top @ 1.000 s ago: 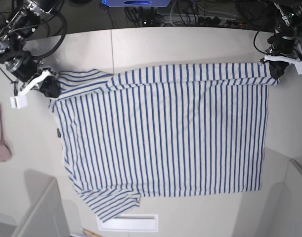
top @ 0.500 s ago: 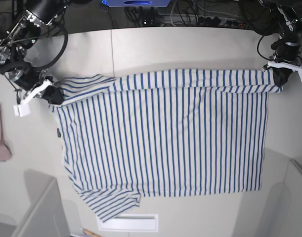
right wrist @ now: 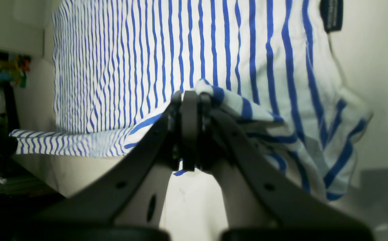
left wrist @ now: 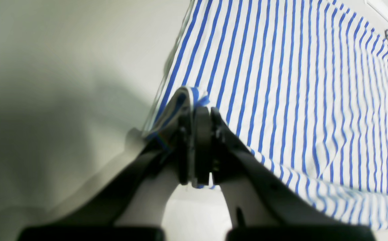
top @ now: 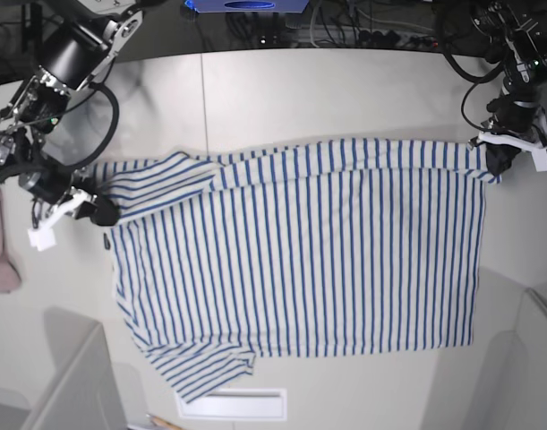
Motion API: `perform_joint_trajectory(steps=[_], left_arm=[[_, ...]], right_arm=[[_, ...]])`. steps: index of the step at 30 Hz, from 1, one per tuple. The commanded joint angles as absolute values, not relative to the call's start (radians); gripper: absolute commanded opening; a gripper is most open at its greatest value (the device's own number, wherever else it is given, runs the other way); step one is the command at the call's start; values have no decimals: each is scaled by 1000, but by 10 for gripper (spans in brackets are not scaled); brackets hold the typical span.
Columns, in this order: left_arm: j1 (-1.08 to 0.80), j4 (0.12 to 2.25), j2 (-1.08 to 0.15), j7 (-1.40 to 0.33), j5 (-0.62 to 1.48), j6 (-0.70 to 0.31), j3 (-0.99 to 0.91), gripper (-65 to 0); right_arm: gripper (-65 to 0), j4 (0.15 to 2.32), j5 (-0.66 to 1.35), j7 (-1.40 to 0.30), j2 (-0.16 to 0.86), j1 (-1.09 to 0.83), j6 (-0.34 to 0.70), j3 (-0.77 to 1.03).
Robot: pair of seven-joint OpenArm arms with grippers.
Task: Fold the T-shirt properly
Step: 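Lower the held shoulder edge and open both grippers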
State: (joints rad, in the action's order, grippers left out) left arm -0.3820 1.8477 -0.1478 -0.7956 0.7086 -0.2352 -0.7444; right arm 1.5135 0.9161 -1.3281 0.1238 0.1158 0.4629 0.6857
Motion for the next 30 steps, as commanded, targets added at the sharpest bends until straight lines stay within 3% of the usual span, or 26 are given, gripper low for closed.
perform_joint_trajectory(steps=[1,12,23,30], left_arm=[[-374,1853,-173,-776,723,-243,-743,-650],[-298,1784,-206,-777,714,-243,-743,-650],[-154,1728,-211,-871,519,-248,-696,-650],[-113,1667,-214,-869,516,-248,-694,-650]], right_arm=[[-650,1512,941,-1305,140,139,464,673],[-650,1389,941,-1181,166,209,410,582],[-650,1218,941,-1115,197,295,410,579],[-650,1081,941,-983,236,352,410,418]])
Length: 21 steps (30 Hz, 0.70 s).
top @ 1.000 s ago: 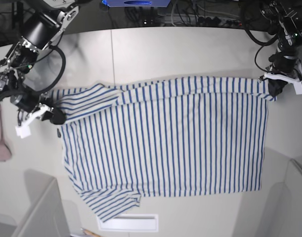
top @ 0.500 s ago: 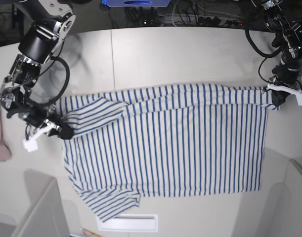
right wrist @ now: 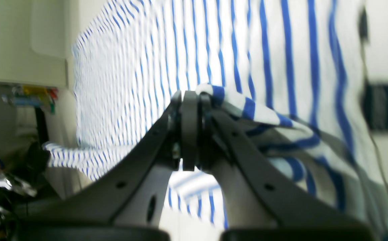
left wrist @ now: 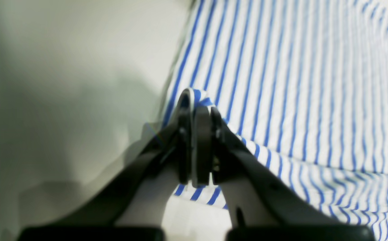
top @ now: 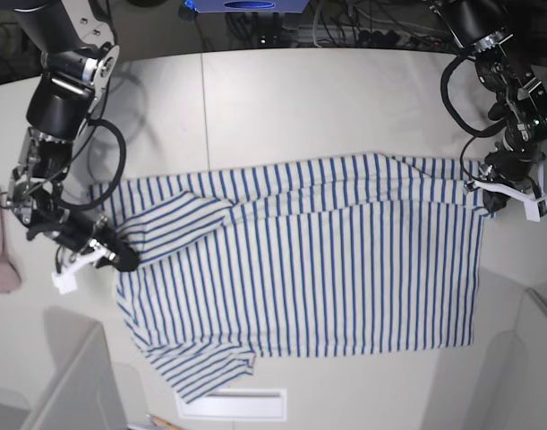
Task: Fold the T-shirt properly
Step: 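Lower the held shoulder edge and open both grippers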
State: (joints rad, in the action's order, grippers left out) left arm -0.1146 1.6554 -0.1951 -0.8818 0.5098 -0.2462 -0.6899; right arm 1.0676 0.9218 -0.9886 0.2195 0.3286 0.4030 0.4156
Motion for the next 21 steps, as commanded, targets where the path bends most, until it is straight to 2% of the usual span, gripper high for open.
perform_joint_trajectory(steps=[1,21], left_arm=[[-111,1662,-217,-868,516,-248,-694,-650],[5,1501,-266,-866,515,-245,-636,-650]], right_arm=[[-650,1055,941,-966,239,366,410,406],[-650,932,941,-909,254,429,360,375]])
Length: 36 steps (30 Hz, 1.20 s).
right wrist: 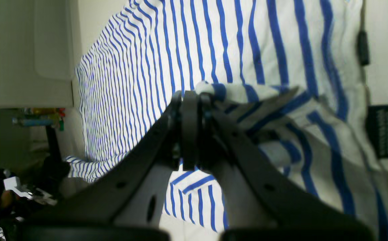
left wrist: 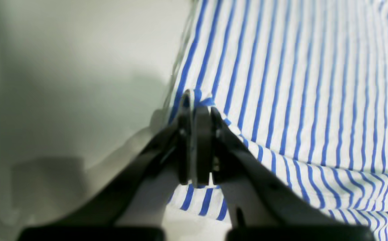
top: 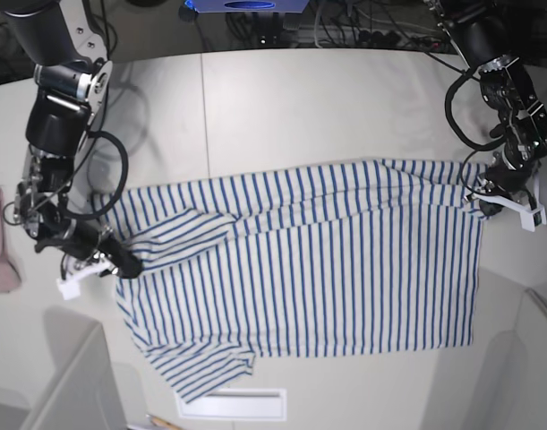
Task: Fold the T-shirt properly
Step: 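Lower the held shoulder edge and open both grippers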
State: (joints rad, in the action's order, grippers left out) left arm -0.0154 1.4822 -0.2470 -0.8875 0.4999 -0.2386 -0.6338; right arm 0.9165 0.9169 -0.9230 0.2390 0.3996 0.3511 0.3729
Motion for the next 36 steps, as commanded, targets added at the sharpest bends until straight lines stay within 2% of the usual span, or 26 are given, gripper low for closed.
perform_joint_trajectory(steps=[1,7,10,11,12,16,18,20,26,30,36], left_arm=[[12,1491,-266,-866,515,-245,-636,-650],[35,1475,-266,-869,515,-245,-636,-650],[36,1475,-266,-866,515,-245,-641,-650],[36,1475,-266,-865,516,-245,-642,-629],[38,1477,-266,-865,516,-245,-642,-561],[73,1486,-263,-863,522,-245,-650,-308],[81,1503,-259,-863,524,-245,-677,-232],[82,1535,-254,-865,524,-245,-716,-184],[-25,1715,-185,-871,526,-249,-837,-171],[-142,1791,-133,-871,527,-255,-898,-169],[-251,1779,-65,-866,526,-398,-940,-197]], right_arm=[[-650,932,941,-909,254,429,360,375],[-650,932,941,-908,254,427,358,384],[-476,932,941,-897,254,426,358,386],[-440,934,941,-881,254,423,358,386],[-422,934,941,-865,255,418,358,386],[-434,944,943,-822,275,378,312,386],[-435,992,946,-799,280,341,277,389],[-435,1099,947,-763,274,274,237,400],[-435,1471,947,-704,180,39,117,535],[-435,1624,947,-707,119,-87,53,582],[-431,1689,949,-702,39,-203,31,616]])
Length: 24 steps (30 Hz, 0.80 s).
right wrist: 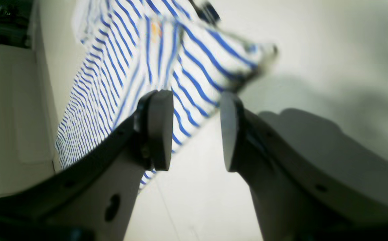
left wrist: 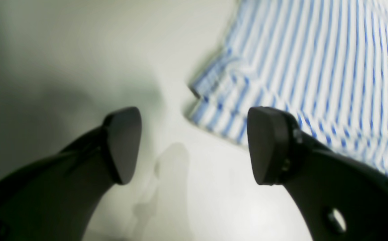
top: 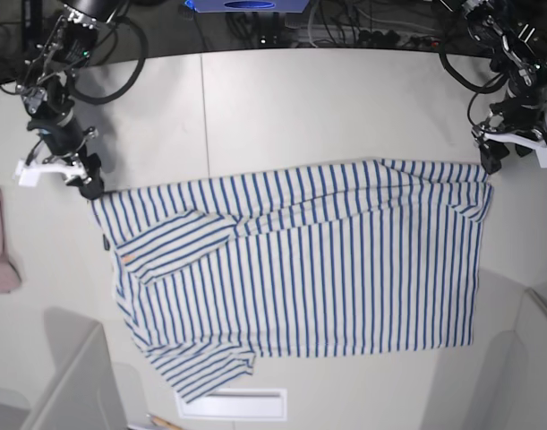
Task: Fold the T-shirt properly
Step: 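Lower the held shoulder edge and open both grippers, then regrasp the shirt's collar edge with both grippers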
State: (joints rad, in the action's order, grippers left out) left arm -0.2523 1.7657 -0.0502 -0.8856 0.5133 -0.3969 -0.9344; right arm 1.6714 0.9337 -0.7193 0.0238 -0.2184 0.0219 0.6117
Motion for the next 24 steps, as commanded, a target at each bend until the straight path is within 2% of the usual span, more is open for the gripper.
perform_joint_trajectory(steps=[1,4,7,9,24], left_arm=[[-251,1765,-58,-866,526,-407,-951,-209],[-249,1741,-42,-866,526,-412,-972,-217],[-252,1735,-41,-866,526,-412,-970,-217],[-252,1733,-39,-866,526,-412,-970,-214],[-203,1593,-36,-865,522,-410,-966,-216]], right_arm=[[-431,1684,949,-702,38,-208,31,613],[-419,1627,949,-700,18,-205,30,613],[-353,1543,949,-702,16,-170,28,613],[-335,1472,949,-700,19,-140,28,613],[-338,1262,941,-697,68,-16,28,657]])
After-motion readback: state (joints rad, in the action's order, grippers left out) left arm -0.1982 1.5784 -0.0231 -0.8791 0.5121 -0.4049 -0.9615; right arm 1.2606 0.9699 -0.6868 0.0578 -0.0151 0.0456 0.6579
